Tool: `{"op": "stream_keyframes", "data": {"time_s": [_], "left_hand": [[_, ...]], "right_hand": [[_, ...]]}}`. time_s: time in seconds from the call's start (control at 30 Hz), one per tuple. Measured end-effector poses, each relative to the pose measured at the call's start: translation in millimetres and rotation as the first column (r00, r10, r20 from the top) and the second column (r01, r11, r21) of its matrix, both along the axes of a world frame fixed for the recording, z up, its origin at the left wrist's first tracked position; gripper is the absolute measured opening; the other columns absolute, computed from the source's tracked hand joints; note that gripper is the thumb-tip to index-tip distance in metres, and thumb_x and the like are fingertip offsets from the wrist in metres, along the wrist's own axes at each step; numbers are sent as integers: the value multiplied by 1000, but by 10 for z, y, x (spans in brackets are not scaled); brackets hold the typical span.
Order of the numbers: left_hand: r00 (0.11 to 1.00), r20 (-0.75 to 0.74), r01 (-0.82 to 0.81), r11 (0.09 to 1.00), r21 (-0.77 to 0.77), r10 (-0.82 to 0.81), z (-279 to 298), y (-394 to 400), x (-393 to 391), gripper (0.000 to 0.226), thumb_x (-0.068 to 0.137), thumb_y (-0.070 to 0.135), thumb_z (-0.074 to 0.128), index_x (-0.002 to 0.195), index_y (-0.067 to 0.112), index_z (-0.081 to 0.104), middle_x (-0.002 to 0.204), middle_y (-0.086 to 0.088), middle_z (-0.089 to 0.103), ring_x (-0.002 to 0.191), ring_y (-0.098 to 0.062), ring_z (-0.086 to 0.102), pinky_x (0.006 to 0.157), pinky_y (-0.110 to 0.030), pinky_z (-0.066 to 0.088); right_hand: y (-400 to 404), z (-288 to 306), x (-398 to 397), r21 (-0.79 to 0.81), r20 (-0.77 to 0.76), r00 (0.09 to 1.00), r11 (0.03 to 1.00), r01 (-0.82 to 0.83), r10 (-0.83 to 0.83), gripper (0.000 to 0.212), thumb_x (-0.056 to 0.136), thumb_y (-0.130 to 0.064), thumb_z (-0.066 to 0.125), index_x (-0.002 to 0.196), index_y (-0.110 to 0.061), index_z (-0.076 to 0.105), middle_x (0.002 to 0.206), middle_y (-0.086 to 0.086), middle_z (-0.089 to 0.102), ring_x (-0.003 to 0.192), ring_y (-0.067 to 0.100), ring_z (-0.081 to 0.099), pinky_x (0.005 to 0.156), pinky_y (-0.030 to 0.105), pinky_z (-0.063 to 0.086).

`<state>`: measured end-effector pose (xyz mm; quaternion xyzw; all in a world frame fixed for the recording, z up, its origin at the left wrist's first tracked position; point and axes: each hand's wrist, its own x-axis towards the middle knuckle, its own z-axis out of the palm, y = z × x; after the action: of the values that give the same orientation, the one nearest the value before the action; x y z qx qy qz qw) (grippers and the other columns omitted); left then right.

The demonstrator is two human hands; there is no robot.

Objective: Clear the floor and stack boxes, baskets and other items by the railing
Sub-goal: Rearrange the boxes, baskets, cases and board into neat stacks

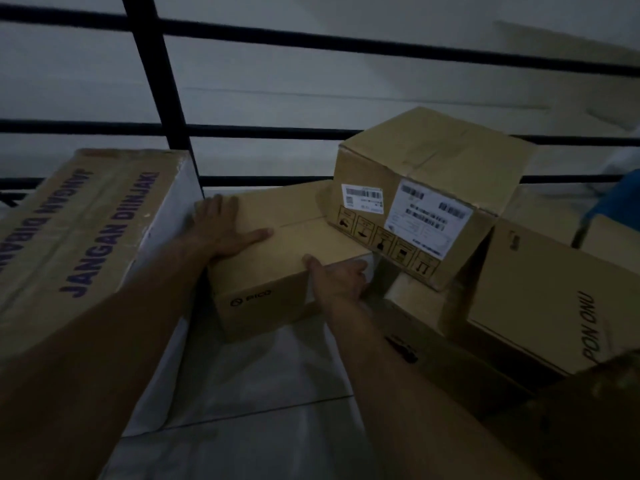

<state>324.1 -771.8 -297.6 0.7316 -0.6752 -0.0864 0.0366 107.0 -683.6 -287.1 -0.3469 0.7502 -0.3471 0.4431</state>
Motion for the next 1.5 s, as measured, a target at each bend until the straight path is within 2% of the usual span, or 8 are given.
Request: {"op": "stream_keyframes", "data": {"time_s": [0.3,0.47,0.57,0.8,1.07,1.23,1.37,1.5], "left_hand": [[990,138,-57,991,123,40,188,419,-237,151,47,110,12,159,8,6,165,-17,8,151,-37,11,121,-57,8],[986,158,-83,973,217,49,363,592,-336,123,74,95,26,158,7,11,165,-20,8,152,-37,9,123,-53,5],[985,171,-49,981,187,17,285,558,-262,115,77,92,31,157,9,18,163,-22,16,150,-39,14,123,-55,6],[988,150,-9,986,164,-16,387,201,31,164,23,109,41,157,21,6,163,-21,11,148,-43,14,117,-59,22],[972,222,-136,955,263,77,406,585,-303,171,19,111,26,158,14,4,159,-22,23,141,-43,30,115,-54,28],[957,249,-229,917,328,150,441,1066,-473,156,40,109,29,154,3,18,153,-25,33,135,-42,39,112,-55,33],[969,78,189,909,372,-233,445,1286,-370,128,72,82,60,158,22,-14,164,-14,-18,151,-42,-8,120,-58,7],[951,13,294,916,273,-309,305,1282,-291,94,88,70,53,154,49,-10,166,-12,-14,150,-45,-9,119,-64,7]], "right_hand": [[-46,138,-15,10,-152,988,1000,10,-8,65,100,-30,51,153,-5,23,151,17,37,132,32,45,102,41,45],[314,247,179,162,283,955,977,-136,86,105,65,-51,82,144,-20,20,146,15,37,124,44,48,87,57,55],[427,212,247,192,358,925,959,-209,130,91,77,-43,81,138,-34,15,146,15,36,120,45,51,69,55,59],[237,86,181,241,336,930,941,-236,147,78,91,-27,67,147,-29,12,142,13,37,119,39,49,71,60,58],[46,26,-181,61,192,963,977,-205,190,62,87,-8,57,140,-39,45,131,6,56,112,33,56,87,56,56],[175,39,-84,67,-228,936,963,-261,269,50,106,-31,37,155,-35,25,144,14,45,120,34,51,96,45,50],[108,121,-92,145,-232,900,928,-343,369,55,106,-26,36,157,-33,17,143,18,42,117,36,51,97,51,52],[27,120,-27,23,-145,919,930,-366,366,55,105,-25,36,156,-41,19,145,13,42,120,34,50,96,48,51]]}}
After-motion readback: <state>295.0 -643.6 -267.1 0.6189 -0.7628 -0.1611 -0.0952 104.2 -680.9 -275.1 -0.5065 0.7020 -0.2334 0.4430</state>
